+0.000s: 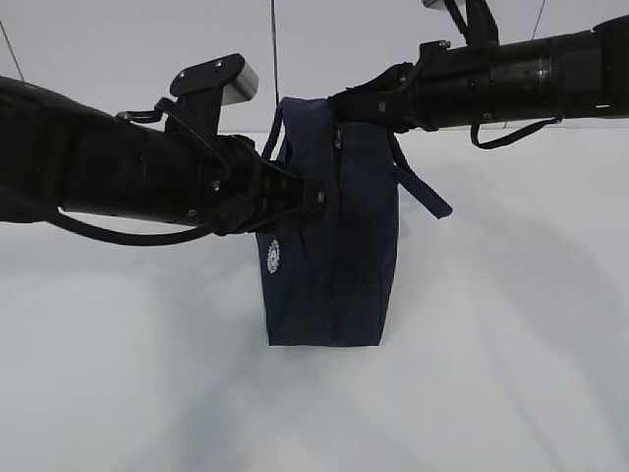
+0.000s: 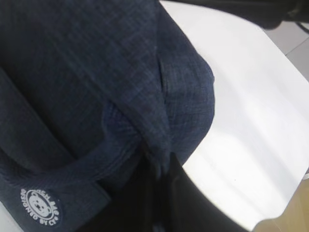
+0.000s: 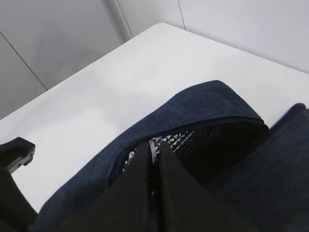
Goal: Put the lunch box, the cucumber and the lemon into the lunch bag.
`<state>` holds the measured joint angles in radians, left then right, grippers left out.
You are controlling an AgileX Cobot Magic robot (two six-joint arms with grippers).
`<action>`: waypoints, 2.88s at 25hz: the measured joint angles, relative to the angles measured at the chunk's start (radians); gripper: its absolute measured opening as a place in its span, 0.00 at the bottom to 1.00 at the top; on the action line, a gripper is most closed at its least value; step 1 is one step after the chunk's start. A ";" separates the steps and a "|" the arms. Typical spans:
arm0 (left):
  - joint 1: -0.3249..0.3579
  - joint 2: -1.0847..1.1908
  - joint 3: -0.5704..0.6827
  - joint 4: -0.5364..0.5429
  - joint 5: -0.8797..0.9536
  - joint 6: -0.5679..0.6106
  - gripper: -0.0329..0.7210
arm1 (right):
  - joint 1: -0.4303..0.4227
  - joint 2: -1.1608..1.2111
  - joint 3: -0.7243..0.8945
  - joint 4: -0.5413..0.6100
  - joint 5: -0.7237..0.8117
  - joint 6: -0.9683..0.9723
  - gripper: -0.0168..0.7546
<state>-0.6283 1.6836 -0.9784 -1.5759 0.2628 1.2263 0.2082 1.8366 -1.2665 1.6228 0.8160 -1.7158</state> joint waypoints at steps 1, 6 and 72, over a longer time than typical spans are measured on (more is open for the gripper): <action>0.004 0.000 0.000 0.004 0.001 -0.002 0.04 | 0.000 0.000 -0.006 0.000 0.000 0.000 0.03; 0.040 0.000 0.002 0.048 0.049 -0.035 0.04 | 0.000 0.000 -0.022 0.007 -0.001 -0.004 0.03; 0.271 -0.092 -0.336 0.804 0.770 -0.619 0.46 | -0.008 0.203 -0.148 0.113 -0.095 -0.084 0.03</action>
<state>-0.3568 1.5911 -1.3143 -0.7720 1.0325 0.6074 0.2006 2.0399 -1.4141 1.7355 0.7209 -1.7996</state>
